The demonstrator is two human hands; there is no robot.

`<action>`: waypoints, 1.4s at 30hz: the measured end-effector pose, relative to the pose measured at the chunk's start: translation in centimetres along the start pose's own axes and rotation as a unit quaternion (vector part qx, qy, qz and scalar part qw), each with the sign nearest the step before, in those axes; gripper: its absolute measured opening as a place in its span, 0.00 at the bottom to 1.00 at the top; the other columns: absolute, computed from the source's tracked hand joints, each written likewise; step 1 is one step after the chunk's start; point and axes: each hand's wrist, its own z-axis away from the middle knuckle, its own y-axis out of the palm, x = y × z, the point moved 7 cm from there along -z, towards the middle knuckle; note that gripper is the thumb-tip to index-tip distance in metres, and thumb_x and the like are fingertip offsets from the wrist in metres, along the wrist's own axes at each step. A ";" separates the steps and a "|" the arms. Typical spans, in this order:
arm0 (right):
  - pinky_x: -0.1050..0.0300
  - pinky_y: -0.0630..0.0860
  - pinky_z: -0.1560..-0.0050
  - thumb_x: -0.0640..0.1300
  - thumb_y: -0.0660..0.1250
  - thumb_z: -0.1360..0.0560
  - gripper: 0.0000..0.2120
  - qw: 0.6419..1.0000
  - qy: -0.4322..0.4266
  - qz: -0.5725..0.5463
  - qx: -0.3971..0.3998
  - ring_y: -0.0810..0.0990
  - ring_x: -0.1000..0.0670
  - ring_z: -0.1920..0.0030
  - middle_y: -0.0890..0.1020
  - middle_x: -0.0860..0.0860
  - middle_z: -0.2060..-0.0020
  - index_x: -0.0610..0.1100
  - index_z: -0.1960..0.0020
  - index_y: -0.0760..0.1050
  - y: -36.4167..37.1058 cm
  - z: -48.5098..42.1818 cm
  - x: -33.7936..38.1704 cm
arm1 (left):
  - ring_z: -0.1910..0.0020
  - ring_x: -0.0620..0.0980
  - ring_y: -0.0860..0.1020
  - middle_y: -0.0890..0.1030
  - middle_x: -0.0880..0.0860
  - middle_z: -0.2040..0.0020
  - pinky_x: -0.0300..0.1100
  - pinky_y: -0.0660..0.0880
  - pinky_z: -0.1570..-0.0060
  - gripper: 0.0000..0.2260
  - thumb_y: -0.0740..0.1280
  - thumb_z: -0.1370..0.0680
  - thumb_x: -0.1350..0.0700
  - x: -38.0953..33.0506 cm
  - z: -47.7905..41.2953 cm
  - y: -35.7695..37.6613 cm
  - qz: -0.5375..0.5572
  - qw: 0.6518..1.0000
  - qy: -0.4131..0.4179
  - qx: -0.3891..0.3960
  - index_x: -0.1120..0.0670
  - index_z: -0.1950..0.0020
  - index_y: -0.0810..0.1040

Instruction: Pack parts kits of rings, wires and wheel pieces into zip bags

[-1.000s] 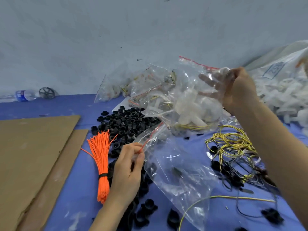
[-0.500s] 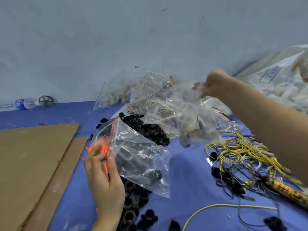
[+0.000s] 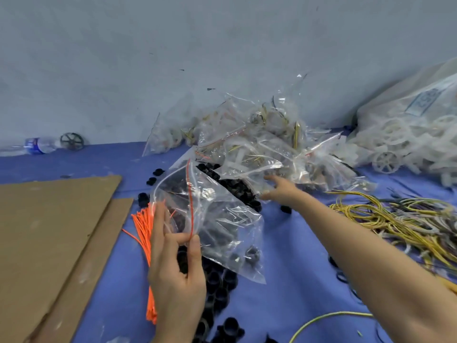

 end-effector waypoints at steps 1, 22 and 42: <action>0.55 0.71 0.43 0.44 0.71 0.27 0.29 1.000 -0.003 0.027 0.011 0.74 0.43 0.39 0.71 0.45 0.33 0.49 0.29 0.66 0.7 -0.5 0.0 | 0.27 0.46 0.67 0.61 0.40 0.24 0.48 0.71 0.43 0.11 0.64 0.23 0.53 -0.1 0.0 0.0 -0.002 1.000 0.002 0.000 0.34 0.57 0.69; 0.45 0.80 0.67 0.41 0.56 0.23 0.16 0.723 -0.150 -0.665 0.110 0.83 0.48 0.66 0.80 0.46 0.71 0.41 0.69 0.70 -12.8 17.0 11.4 | 0.27 0.34 0.59 0.59 0.51 0.22 0.26 0.63 0.46 0.04 0.61 0.19 0.54 -7.1 -1.8 4.1 0.009 0.945 0.118 0.305 0.51 0.52 0.73; 0.62 0.78 0.55 0.46 0.68 0.26 0.12 0.955 -0.273 0.063 0.096 0.83 0.51 0.51 0.85 0.48 0.50 0.47 0.44 0.81 -14.1 21.2 14.3 | 0.27 0.32 0.57 0.72 0.24 0.44 0.57 0.72 0.36 0.09 0.62 0.27 0.44 -11.5 -5.3 6.6 0.135 0.903 0.083 0.399 0.47 0.53 0.75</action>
